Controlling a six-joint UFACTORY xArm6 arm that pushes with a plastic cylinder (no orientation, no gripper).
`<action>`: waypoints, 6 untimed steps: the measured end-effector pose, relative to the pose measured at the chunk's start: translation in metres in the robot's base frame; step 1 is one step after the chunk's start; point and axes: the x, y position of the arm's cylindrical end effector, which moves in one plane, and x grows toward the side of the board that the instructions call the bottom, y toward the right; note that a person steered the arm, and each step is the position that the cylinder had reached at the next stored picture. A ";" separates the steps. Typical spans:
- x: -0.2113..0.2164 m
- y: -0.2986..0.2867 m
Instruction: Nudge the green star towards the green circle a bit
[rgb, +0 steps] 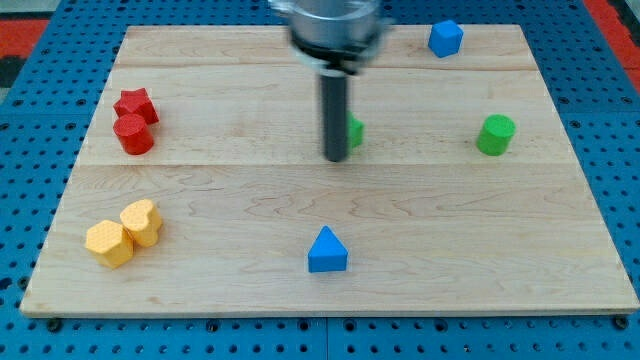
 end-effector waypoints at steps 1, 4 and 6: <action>0.003 0.015; -0.022 -0.041; -0.034 0.008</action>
